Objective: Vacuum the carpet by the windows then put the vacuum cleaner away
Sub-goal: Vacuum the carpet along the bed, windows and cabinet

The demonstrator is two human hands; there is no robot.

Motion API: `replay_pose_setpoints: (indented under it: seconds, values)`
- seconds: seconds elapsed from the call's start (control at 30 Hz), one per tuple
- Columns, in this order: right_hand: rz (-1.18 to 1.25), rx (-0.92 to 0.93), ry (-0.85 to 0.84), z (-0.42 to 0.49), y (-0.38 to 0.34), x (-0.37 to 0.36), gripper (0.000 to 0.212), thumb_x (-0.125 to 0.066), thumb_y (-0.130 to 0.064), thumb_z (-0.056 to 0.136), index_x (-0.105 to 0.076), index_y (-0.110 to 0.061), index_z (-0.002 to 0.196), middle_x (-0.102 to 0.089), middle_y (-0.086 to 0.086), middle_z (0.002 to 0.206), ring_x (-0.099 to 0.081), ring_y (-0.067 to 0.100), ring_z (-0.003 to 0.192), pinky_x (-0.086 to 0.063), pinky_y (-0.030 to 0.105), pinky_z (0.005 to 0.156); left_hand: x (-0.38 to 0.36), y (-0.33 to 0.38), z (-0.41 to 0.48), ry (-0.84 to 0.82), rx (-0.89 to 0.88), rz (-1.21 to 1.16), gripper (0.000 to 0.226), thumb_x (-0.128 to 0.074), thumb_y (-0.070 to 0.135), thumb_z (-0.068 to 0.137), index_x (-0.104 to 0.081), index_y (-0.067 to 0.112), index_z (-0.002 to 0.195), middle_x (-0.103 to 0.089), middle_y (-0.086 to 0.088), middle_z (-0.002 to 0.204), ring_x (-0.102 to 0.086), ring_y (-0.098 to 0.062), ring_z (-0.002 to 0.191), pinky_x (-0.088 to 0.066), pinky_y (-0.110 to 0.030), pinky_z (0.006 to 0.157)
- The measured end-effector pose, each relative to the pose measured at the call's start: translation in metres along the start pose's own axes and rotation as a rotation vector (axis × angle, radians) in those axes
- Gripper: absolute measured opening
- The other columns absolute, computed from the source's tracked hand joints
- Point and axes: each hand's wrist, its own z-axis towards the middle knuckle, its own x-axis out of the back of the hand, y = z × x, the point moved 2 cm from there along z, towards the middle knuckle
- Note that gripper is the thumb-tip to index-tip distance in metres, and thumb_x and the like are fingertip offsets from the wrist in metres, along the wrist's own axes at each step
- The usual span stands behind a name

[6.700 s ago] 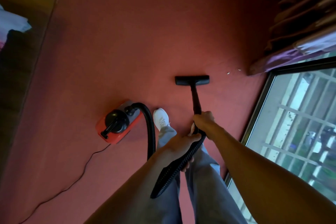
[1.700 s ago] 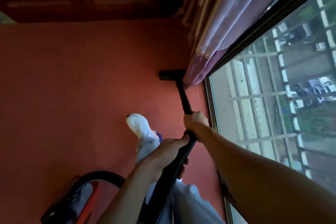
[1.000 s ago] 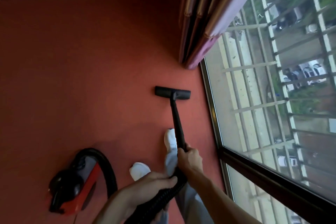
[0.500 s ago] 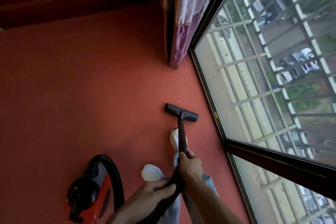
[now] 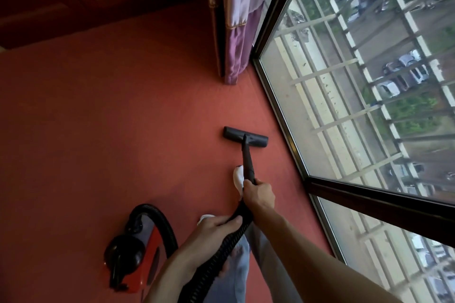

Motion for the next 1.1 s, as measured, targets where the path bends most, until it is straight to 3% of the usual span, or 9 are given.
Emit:
replay_pose_setpoints:
  seconds: [0.07, 0.23, 0.37, 0.5, 0.6, 0.77, 0.87, 1.0, 1.1]
  values:
    - [-0.024, -0.036, -0.049, -0.009, 0.007, -0.002, 0.023, -0.052, -0.026, 0.088, -0.067, -0.013, 0.1, -0.066, 0.007, 0.082, -0.063, 0.029, 0.085, -0.049, 0.03, 0.079, 0.003, 0.0, -0.012, -0.005, 0.027, 0.033, 0.046, -0.059, 0.041, 0.096, -0.061, -0.005, 0.097, -0.055, -0.016, 0.071, -0.051, -0.02, 0.042, -0.042, -0.024, 0.041]
    - [-0.097, -0.014, -0.103, -0.015, 0.009, -0.011, 0.033, -0.051, -0.023, 0.089, -0.065, -0.01, 0.115, -0.069, 0.012, 0.107, -0.064, 0.032, 0.104, -0.048, 0.032, 0.088, -0.003, -0.01, -0.025, 0.053, 0.032, 0.02, 0.043, -0.056, 0.04, 0.098, -0.064, -0.002, 0.104, -0.057, -0.014, 0.068, -0.054, -0.02, 0.044, -0.044, -0.024, 0.043]
    - [0.029, 0.005, -0.132, 0.003, -0.001, -0.007, 0.029, -0.056, -0.027, 0.089, -0.067, -0.009, 0.109, -0.066, 0.007, 0.084, -0.068, 0.031, 0.092, -0.053, 0.033, 0.082, -0.015, -0.02, -0.011, 0.168, -0.073, 0.11, 0.029, -0.056, 0.028, 0.1, -0.066, 0.001, 0.099, -0.06, -0.009, 0.071, -0.058, -0.013, 0.052, -0.047, -0.026, 0.051]
    - [0.264, -0.082, -0.207, 0.013, -0.006, 0.015, 0.01, -0.064, -0.02, 0.083, -0.059, -0.011, 0.081, -0.06, 0.012, 0.077, -0.062, 0.031, 0.077, -0.055, 0.042, 0.078, -0.029, -0.009, -0.014, 0.198, -0.171, 0.148, 0.021, -0.062, 0.03, 0.094, -0.069, 0.01, 0.092, -0.062, -0.008, 0.073, -0.058, -0.012, 0.054, -0.049, -0.027, 0.056]
    - [0.393, -0.141, -0.273, -0.006, -0.004, 0.038, 0.023, -0.067, -0.019, 0.073, -0.06, -0.001, 0.087, -0.057, 0.018, 0.08, -0.058, 0.031, 0.073, -0.056, 0.05, 0.081, -0.038, 0.008, -0.046, 0.152, -0.22, 0.21, 0.022, -0.065, 0.039, 0.092, -0.069, 0.017, 0.092, -0.064, 0.0, 0.068, -0.06, -0.01, 0.054, -0.048, -0.023, 0.052]
    - [0.459, -0.155, -0.377, -0.076, 0.01, 0.069, 0.05, -0.069, -0.028, 0.073, -0.055, 0.0, 0.112, -0.057, 0.017, 0.084, -0.058, 0.028, 0.068, -0.053, 0.041, 0.071, -0.042, 0.01, -0.126, 0.055, -0.247, 0.197, 0.03, -0.07, 0.03, 0.091, -0.068, 0.002, 0.101, -0.054, -0.005, 0.068, -0.052, -0.011, 0.052, -0.044, -0.022, 0.048]
    - [0.432, -0.135, -0.408, -0.117, 0.025, 0.075, 0.047, -0.065, -0.027, 0.078, -0.058, 0.001, 0.116, -0.056, 0.014, 0.084, -0.056, 0.026, 0.069, -0.051, 0.039, 0.071, -0.041, -0.004, -0.171, 0.016, -0.231, 0.231, 0.029, -0.071, 0.034, 0.089, -0.07, 0.007, 0.098, -0.056, -0.006, 0.072, -0.055, -0.015, 0.056, -0.046, -0.026, 0.052]
    - [0.27, -0.109, -0.361, -0.161, 0.044, 0.079, 0.031, -0.067, -0.028, 0.083, -0.062, -0.001, 0.098, -0.063, 0.015, 0.082, -0.063, 0.031, 0.075, -0.056, 0.048, 0.083, -0.041, -0.041, -0.21, 0.007, -0.22, 0.171, 0.025, -0.075, 0.042, 0.084, -0.075, 0.02, 0.095, -0.062, -0.005, 0.076, -0.062, -0.013, 0.059, -0.049, -0.03, 0.055]
    - [0.197, -0.093, -0.344, -0.182, 0.064, 0.087, 0.033, -0.066, -0.027, 0.082, -0.061, 0.001, 0.099, -0.066, 0.019, 0.088, -0.069, 0.036, 0.081, -0.058, 0.051, 0.083, -0.052, -0.071, -0.224, 0.01, -0.239, 0.125, 0.021, -0.076, 0.042, 0.083, -0.076, 0.023, 0.092, -0.066, -0.008, 0.077, -0.062, -0.018, 0.062, -0.05, -0.032, 0.059]
